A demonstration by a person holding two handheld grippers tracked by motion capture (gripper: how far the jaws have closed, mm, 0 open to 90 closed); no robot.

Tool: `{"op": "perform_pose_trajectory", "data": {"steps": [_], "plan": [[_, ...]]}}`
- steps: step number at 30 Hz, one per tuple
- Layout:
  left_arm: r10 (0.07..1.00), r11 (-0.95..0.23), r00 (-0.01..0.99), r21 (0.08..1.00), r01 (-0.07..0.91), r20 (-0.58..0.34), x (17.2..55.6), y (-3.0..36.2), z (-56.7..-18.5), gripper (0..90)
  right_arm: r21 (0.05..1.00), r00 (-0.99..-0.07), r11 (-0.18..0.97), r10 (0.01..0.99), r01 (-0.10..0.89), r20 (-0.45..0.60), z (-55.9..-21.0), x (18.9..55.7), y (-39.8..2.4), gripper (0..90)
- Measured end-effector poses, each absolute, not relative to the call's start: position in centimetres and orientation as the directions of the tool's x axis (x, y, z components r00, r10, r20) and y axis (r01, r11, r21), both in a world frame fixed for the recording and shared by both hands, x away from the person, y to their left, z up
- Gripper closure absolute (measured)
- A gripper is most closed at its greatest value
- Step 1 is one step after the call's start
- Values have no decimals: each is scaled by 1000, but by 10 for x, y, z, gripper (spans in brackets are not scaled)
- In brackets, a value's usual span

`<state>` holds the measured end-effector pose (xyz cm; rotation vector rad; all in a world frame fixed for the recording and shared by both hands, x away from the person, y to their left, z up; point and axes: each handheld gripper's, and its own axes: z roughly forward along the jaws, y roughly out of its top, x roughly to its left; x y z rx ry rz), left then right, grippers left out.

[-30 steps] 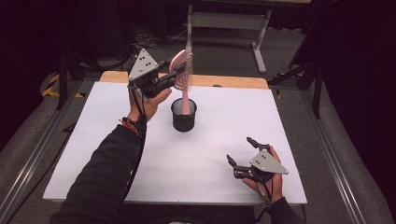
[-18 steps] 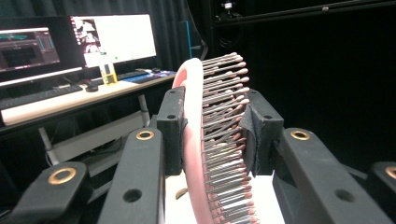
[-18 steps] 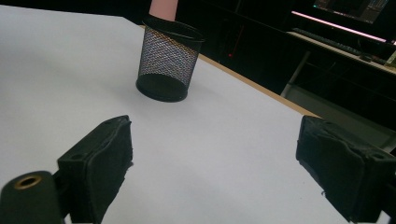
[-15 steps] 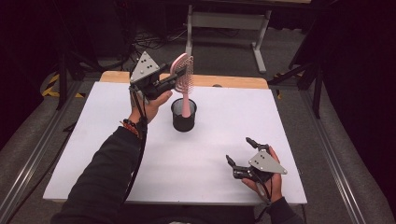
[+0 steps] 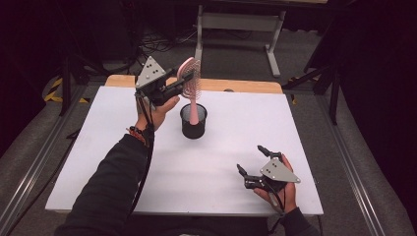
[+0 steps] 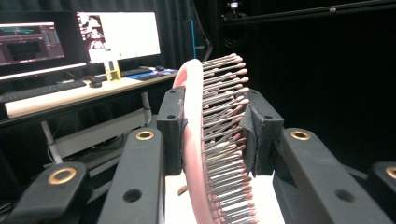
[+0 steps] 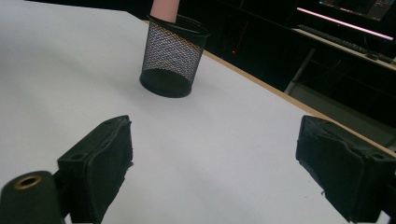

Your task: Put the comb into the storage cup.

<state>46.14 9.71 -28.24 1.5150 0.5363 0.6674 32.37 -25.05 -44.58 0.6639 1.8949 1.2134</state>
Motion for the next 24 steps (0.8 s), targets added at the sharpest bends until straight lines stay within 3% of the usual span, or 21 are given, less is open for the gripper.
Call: {"op": "perform_pose_trajectory", "data": {"steps": [8, 24], "plan": [[705, -68, 701, 994, -87, 110, 470, 96, -283, 650, 910, -567, 414, 754, 16, -333, -446, 324, -250, 115], [704, -46, 708, 999, -23, 48, 483, 89, -308, 649, 905, -570, 426, 747, 14, -342, -446, 324, -248, 115]]}}
